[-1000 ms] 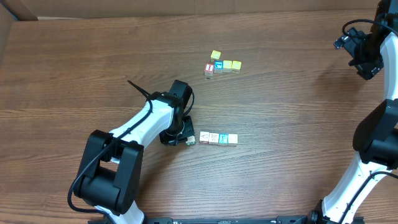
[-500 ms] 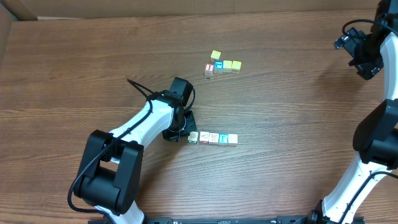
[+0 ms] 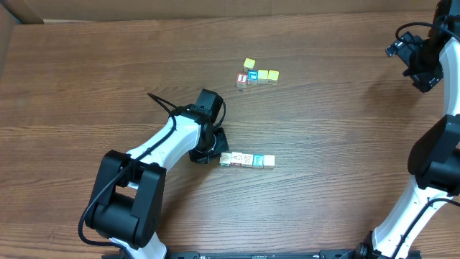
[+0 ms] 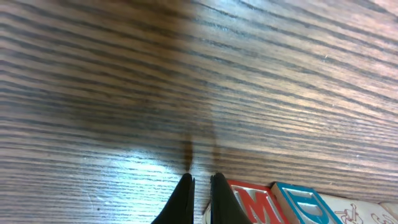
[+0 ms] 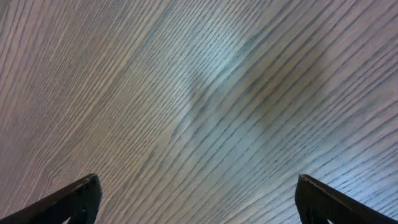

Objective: Flip 5 blocks

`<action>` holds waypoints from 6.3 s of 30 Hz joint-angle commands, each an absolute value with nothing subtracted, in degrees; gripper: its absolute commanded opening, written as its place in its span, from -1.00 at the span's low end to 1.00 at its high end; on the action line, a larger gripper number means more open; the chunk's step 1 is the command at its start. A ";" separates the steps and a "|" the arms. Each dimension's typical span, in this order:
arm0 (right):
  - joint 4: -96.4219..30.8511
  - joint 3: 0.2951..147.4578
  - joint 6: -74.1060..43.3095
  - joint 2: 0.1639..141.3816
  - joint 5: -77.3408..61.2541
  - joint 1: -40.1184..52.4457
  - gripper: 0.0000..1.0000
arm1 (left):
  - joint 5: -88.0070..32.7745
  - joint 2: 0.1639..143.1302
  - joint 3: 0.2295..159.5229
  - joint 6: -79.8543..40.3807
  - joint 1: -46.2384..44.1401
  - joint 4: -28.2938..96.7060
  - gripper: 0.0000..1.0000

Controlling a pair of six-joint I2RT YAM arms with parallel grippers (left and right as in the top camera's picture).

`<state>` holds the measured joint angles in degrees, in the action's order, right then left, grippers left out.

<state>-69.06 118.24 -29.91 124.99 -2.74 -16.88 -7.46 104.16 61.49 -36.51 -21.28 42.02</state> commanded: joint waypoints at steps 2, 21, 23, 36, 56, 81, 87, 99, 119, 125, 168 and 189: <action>-69.01 118.89 -29.54 123.44 -2.66 -17.06 1.00 | -4.80 104.33 66.35 -37.12 -20.97 44.14 -0.92; -69.01 118.89 -29.54 123.44 -2.66 -17.06 1.00 | -4.16 108.55 74.67 -30.83 -29.08 40.51 -0.92; -69.01 118.89 -29.54 123.44 -2.66 -17.06 1.00 | -3.11 109.91 74.67 -30.92 -29.82 41.01 -0.92; -69.01 118.89 -29.54 123.44 -2.63 -17.06 1.00 | -4.78 110.37 74.67 -31.73 -29.69 45.82 -0.92; -69.01 118.89 -29.54 123.44 -2.66 -17.06 1.00 | -7.60 110.37 74.67 -31.73 -29.69 49.54 -0.92; -69.01 118.89 -29.54 123.44 -2.66 -17.06 1.00 | -7.38 109.43 75.81 -31.73 -29.50 51.68 -0.92; -69.01 118.89 -29.54 123.44 -2.63 -17.06 1.00 | -7.05 108.97 81.97 -31.70 -28.51 53.98 -0.92; -69.04 118.89 -29.54 123.44 -2.66 -17.06 1.00 | -2.33 108.97 93.19 -30.83 -25.47 59.94 -0.92; -69.04 118.89 -29.54 123.44 -2.63 -17.06 1.00 | 7.18 108.97 93.17 -30.83 -18.13 65.65 -0.92; -69.01 118.89 -29.54 123.44 -2.63 -17.06 1.00 | 7.07 108.97 93.17 -30.85 -17.10 68.60 -0.92; -69.01 118.89 -29.54 123.44 -2.66 -17.06 1.00 | 3.49 108.97 94.76 -27.09 -17.39 75.31 -0.92; -65.71 118.89 -30.35 123.44 -7.62 -17.06 1.00 | -2.83 106.30 94.78 -19.25 -15.59 80.27 -0.92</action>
<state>-64.05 118.24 -30.02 124.99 -3.53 -16.88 -0.49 110.02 93.49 -21.08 -16.45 79.94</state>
